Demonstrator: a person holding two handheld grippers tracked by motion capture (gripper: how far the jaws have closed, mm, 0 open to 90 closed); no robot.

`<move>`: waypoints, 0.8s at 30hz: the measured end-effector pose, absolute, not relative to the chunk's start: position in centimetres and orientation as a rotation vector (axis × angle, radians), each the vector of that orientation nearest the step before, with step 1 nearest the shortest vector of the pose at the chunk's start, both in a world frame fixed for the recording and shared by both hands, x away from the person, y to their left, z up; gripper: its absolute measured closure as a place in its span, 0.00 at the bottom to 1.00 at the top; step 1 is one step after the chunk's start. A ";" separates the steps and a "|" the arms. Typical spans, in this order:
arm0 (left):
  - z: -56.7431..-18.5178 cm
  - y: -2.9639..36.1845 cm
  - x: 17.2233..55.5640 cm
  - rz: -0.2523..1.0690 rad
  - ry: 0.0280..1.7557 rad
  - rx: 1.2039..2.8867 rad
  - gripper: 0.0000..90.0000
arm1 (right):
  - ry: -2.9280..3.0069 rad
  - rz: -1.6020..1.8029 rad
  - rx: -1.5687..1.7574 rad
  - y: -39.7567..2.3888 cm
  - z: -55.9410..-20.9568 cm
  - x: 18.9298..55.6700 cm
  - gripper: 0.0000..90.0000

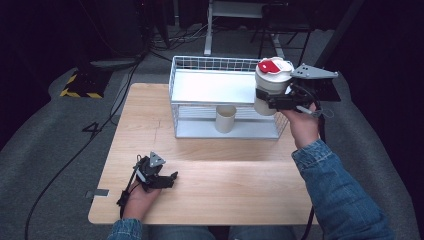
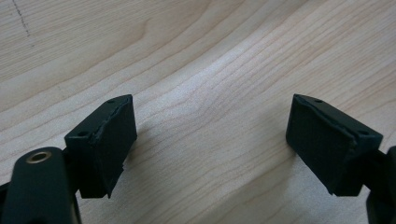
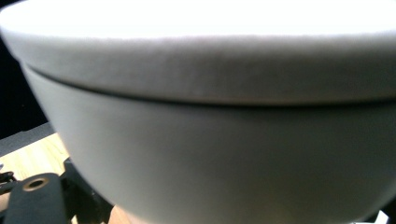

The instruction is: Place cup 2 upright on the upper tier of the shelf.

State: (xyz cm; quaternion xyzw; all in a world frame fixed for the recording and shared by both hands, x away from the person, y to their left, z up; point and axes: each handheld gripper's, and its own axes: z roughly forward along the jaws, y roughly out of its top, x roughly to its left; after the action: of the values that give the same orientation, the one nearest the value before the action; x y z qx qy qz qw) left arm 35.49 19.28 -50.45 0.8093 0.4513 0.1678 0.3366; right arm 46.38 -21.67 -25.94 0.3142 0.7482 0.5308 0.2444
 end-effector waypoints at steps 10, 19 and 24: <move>-50.4 19.3 35.6 0.432 1.176 2.113 0.19 | 2.028 1.424 0.855 -20.5 -25.6 48.6 0.15; -50.4 19.3 35.6 0.431 1.177 2.114 0.19 | 2.023 1.413 0.883 -19.6 -25.6 50.9 0.15; -50.4 19.3 35.6 0.437 1.176 2.114 0.19 | 2.021 1.434 0.896 -19.0 -25.7 52.2 0.15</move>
State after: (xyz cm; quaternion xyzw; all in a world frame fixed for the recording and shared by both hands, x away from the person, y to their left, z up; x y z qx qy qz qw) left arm 35.58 19.30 -50.42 0.8102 0.4509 0.1673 0.3352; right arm 52.18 -19.01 -25.71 0.3291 0.7425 0.5267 0.2508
